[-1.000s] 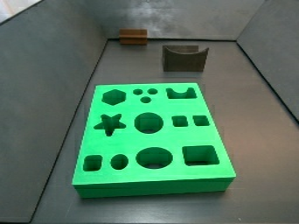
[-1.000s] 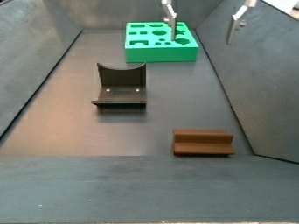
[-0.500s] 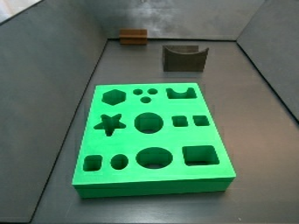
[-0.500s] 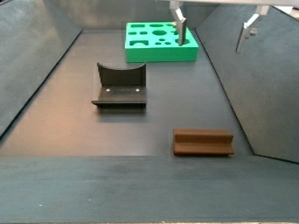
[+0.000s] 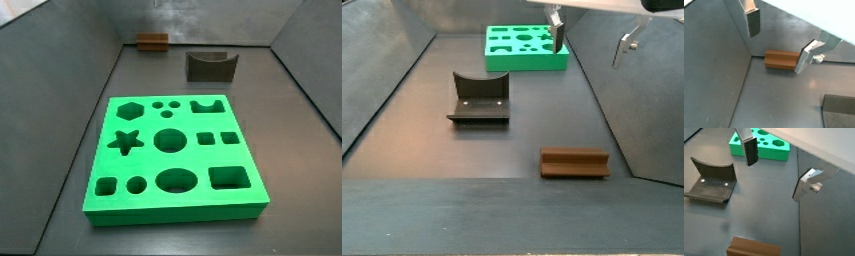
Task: Pick up the star object. Move up. Place the star object on the fixture. Regrasp the star object. Move to above the board. Insert the star object.
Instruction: Pick up the star object.
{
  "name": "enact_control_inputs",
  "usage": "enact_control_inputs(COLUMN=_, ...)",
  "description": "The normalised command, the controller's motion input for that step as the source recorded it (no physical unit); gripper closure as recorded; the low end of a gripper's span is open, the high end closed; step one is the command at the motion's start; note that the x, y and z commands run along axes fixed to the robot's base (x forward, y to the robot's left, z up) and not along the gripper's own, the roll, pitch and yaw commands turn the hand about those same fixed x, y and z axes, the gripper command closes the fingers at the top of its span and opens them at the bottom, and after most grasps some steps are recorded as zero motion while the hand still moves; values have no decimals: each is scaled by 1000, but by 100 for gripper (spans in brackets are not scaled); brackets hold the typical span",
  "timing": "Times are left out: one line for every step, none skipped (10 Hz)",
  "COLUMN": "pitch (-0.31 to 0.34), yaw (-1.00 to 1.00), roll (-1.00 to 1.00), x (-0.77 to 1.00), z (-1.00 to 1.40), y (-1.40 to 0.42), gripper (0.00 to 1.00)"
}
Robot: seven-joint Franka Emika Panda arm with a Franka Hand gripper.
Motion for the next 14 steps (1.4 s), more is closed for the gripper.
enact_control_inputs(pitch=30, yaw=-626, roll=-11, x=354, z=-186, y=303, gripper=0)
enact_control_inputs(pitch=0, yaw=-831, roll=-20, x=237, z=-226, y=123, gripper=0)
enact_control_inputs(pitch=0, yaw=-937, roll=-4, x=106, z=-280, y=40, gripper=0)
enact_control_inputs(pitch=0, yaw=-983, roll=0, x=60, z=-294, y=0, gripper=0)
enact_control_inputs(pitch=-4, yaw=-1000, roll=-6, x=23, z=-254, y=0, gripper=0)
enact_control_inputs(pitch=-7, yaw=-1000, roll=0, x=0, z=-249, y=0, gripper=0)
enact_control_inputs(pitch=0, yaw=-266, roll=-7, x=0, z=-26, y=106, gripper=0)
enact_control_inputs(pitch=0, yaw=0, roll=0, x=17, z=-43, y=0, gripper=0)
enact_control_inputs(pitch=0, yaw=-169, roll=-14, x=-49, z=-211, y=209, gripper=0)
enact_control_inputs(pitch=-29, yaw=-320, roll=-74, x=-217, z=-480, y=371, gripper=0)
enact_control_inputs(pitch=-77, yaw=-303, roll=-61, x=-309, z=-540, y=400, gripper=0)
enact_control_inputs(pitch=-94, yaw=-306, roll=-61, x=-334, z=-509, y=414, gripper=0)
enact_control_inputs(pitch=-76, yaw=-331, roll=-70, x=-297, z=-331, y=389, gripper=0)
enact_control_inputs(pitch=-21, yaw=-354, roll=-63, x=-57, z=-69, y=363, gripper=0)
